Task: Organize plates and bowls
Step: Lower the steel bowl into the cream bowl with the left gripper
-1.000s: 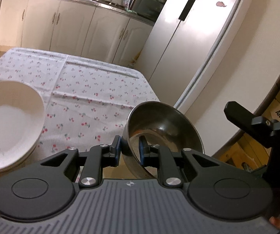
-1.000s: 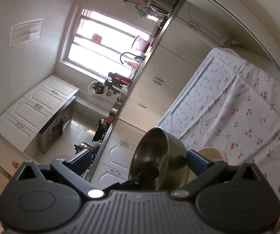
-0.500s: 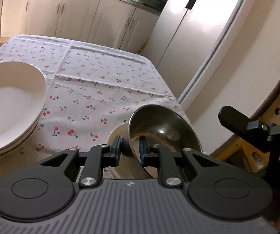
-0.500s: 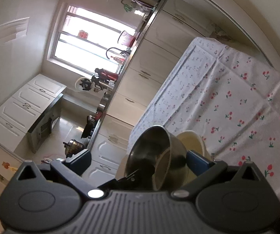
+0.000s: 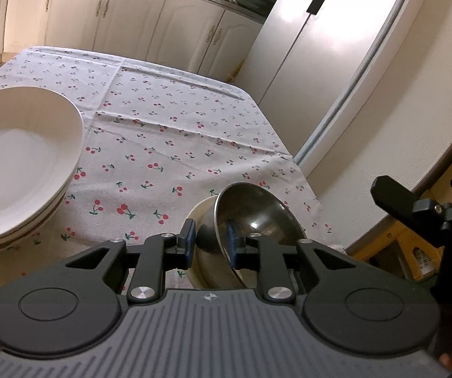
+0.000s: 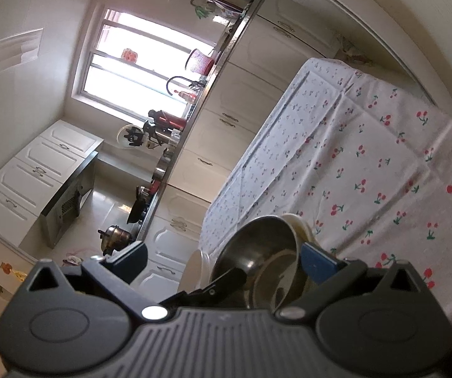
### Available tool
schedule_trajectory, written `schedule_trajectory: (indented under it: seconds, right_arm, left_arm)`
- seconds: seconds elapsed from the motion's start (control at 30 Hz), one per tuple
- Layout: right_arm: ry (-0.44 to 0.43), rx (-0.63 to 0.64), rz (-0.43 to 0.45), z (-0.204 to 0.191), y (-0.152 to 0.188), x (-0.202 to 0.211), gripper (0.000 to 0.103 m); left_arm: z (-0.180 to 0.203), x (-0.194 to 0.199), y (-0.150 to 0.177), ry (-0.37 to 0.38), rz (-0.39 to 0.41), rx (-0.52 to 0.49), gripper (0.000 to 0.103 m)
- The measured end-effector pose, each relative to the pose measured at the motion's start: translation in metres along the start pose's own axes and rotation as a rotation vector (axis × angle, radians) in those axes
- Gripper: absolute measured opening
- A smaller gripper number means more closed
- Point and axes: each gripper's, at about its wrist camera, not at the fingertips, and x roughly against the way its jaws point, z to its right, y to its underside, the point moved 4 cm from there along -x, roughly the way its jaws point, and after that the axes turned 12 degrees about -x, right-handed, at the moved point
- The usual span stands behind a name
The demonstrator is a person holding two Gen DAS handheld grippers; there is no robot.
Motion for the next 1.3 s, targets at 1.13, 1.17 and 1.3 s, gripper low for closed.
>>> schedule_trajectory:
  seconds: [1.13,1.17,1.3]
  right_arm:
    - [0.119,-0.001,-0.008,0.028,-0.003,-0.011,0.089]
    - [0.119,-0.005,-0.012,0.029,-0.003,-0.012,0.089]
    - [0.116,-0.01,-0.029,0.03,0.001,-0.014,0.088]
  left_arm:
    - [-0.004,-0.011,0.017,0.02,-0.032,-0.013,0.043]
    - [-0.004,-0.012,0.018,0.022,-0.034,-0.013,0.041]
    - [-0.005,-0.015,0.021,0.032,-0.048,-0.006,0.039]
